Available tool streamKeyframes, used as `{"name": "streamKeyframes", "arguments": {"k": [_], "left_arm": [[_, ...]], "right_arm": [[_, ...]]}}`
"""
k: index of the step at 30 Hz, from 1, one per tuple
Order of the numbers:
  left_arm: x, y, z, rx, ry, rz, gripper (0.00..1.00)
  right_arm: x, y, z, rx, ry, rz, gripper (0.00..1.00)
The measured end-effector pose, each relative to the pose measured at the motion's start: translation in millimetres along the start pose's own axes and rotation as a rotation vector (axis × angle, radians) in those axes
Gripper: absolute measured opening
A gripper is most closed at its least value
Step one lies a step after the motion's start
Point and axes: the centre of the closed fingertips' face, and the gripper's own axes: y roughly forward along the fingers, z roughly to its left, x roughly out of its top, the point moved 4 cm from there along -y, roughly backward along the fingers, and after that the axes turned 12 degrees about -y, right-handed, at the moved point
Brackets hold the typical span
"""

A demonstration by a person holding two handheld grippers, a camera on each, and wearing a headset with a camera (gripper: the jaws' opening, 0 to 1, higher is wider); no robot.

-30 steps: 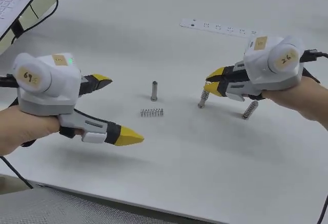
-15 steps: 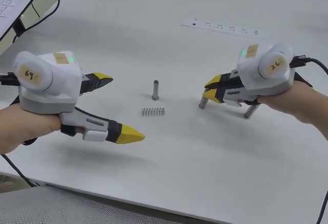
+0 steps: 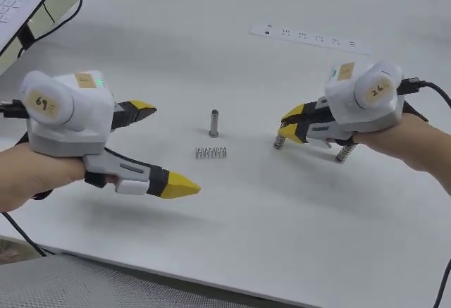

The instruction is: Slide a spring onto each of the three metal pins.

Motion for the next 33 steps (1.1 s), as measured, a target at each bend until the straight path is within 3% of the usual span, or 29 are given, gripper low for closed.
{"name": "streamKeyframes", "arguments": {"k": [16, 23, 33], "left_arm": [[1.2, 0.7, -1.4, -0.004, 0.003, -0.001, 0.98], [2.4, -0.7, 0.1, 0.0, 0.0, -0.005, 0.98], [2.3, -1.0, -1.4, -0.003, 0.003, -0.003, 0.98]], "right_arm": [[11.1, -9.6, -1.2, -0.015, -0.021, -0.026, 0.09], [33.7, -17.4, 0.2, -0.031, -0.068, -0.07, 0.1], [59.2, -9.4, 14.1, 0.022, -0.132, -0.107, 0.09]]}}
